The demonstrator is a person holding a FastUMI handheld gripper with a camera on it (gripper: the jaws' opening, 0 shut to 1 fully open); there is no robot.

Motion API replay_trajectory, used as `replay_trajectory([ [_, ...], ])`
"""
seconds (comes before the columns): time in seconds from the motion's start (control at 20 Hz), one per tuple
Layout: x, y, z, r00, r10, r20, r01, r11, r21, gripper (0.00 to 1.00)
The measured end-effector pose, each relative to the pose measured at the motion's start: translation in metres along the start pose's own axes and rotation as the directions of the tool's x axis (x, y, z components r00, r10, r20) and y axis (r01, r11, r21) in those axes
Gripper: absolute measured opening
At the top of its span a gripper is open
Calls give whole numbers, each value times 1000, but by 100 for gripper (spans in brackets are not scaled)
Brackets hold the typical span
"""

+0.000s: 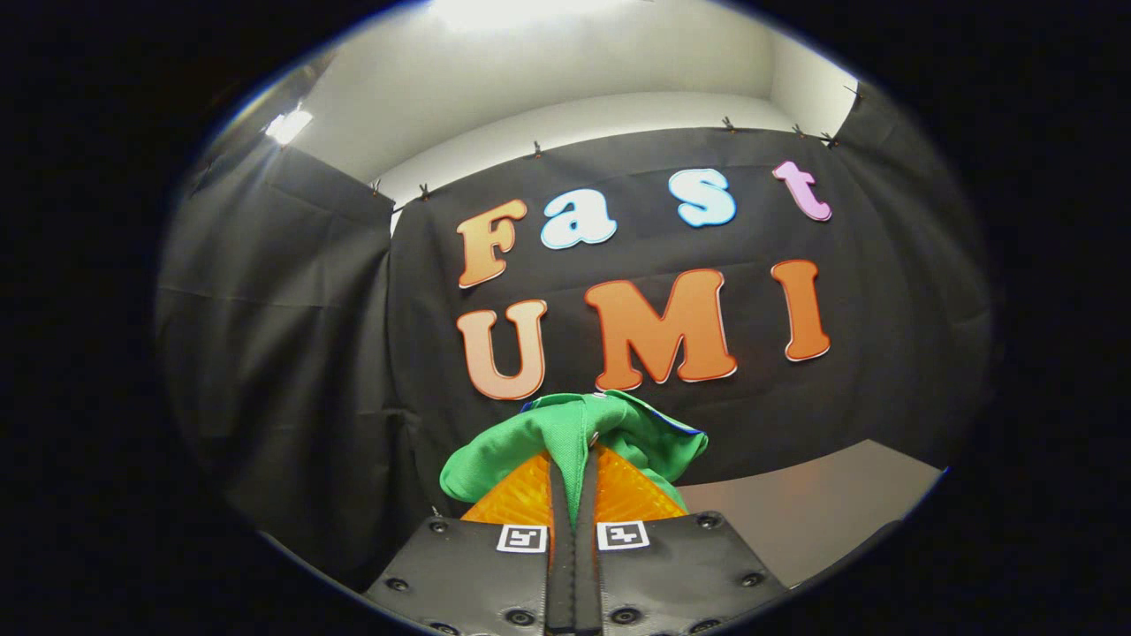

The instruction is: Put the clothes into the washing machine and then close the washing machine lid.

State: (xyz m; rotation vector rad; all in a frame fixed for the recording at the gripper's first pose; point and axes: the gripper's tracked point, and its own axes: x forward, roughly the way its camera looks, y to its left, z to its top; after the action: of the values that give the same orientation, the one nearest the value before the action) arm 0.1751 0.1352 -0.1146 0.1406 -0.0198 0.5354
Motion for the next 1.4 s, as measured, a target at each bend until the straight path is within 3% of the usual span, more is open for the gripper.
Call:
replay_trajectory([
  [0.3,27,48,-50,991,72,-114,-66,996,56,7],
  [0.6,27,58,-117,934,44,-353,-12,996,92,7],
  [0.85,15,62,-172,853,7,-521,72,989,130,7],
  [1.1,-1,56,-195,774,-30,-633,126,986,106,8],
  [1.4,-17,59,-280,612,-7,-791,148,983,106,8],
])
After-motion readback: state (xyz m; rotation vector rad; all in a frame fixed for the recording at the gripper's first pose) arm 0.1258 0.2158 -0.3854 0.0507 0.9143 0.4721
